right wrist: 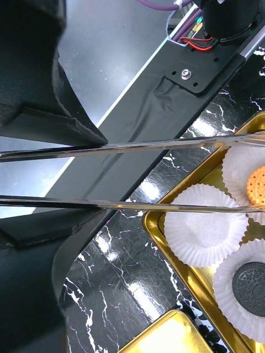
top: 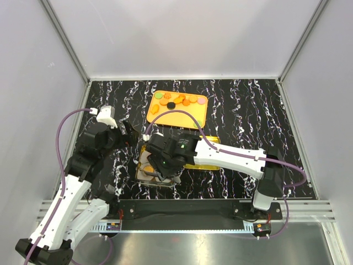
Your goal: Pack the cookies
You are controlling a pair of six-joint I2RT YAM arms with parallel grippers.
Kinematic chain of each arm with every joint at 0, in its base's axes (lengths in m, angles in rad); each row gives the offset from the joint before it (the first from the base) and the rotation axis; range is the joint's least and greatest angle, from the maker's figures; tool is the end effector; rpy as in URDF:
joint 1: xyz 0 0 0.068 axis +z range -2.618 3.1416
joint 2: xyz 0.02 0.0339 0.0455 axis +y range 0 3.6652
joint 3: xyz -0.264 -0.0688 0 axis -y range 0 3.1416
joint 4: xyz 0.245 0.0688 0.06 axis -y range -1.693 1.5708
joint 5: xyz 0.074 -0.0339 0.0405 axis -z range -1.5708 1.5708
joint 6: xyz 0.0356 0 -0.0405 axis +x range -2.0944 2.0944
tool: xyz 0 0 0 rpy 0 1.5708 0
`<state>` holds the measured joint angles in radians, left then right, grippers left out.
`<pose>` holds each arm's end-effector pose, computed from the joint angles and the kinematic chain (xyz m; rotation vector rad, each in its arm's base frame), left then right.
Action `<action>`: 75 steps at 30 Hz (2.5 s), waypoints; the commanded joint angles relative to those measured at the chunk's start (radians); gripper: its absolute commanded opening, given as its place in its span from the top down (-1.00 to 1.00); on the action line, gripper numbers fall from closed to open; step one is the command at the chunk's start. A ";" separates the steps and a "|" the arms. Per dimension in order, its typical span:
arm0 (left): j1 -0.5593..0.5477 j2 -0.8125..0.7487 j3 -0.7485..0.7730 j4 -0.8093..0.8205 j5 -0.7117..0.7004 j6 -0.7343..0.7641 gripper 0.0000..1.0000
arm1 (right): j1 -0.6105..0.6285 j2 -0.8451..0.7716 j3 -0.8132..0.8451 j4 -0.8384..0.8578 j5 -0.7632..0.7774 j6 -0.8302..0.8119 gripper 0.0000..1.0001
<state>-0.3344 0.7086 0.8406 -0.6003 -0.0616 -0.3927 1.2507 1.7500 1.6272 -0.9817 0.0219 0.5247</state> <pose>0.1445 -0.0479 0.3276 -0.0991 2.0584 -0.3911 0.1162 0.3480 0.3049 -0.9834 2.6096 0.4944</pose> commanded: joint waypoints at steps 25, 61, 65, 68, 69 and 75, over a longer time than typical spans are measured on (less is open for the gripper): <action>0.003 -0.023 0.003 0.040 0.019 -0.006 -0.98 | -0.563 0.072 0.285 -0.008 0.099 -0.226 -0.04; 0.008 0.005 0.000 0.046 0.036 -0.008 -0.98 | -0.748 0.551 0.758 -0.061 0.043 -0.255 -0.06; 0.008 0.005 0.000 0.048 0.039 -0.008 -0.98 | -0.748 0.566 0.792 -0.071 0.026 -0.249 -0.07; 0.009 0.006 0.002 0.048 0.040 -0.008 -0.98 | -0.746 0.586 0.816 -0.077 0.010 -0.242 -0.08; 0.009 0.005 0.002 0.048 0.040 -0.008 -0.98 | -0.744 0.598 0.823 -0.080 0.010 -0.242 -0.08; 0.009 0.002 0.002 0.048 0.040 -0.008 -0.98 | -0.734 0.628 0.843 -0.086 0.013 -0.242 -0.08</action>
<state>-0.3317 0.7109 0.8406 -0.5995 -0.0433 -0.3935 0.5056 2.3718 2.4207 -1.0763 0.0570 0.2771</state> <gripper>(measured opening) 0.988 0.539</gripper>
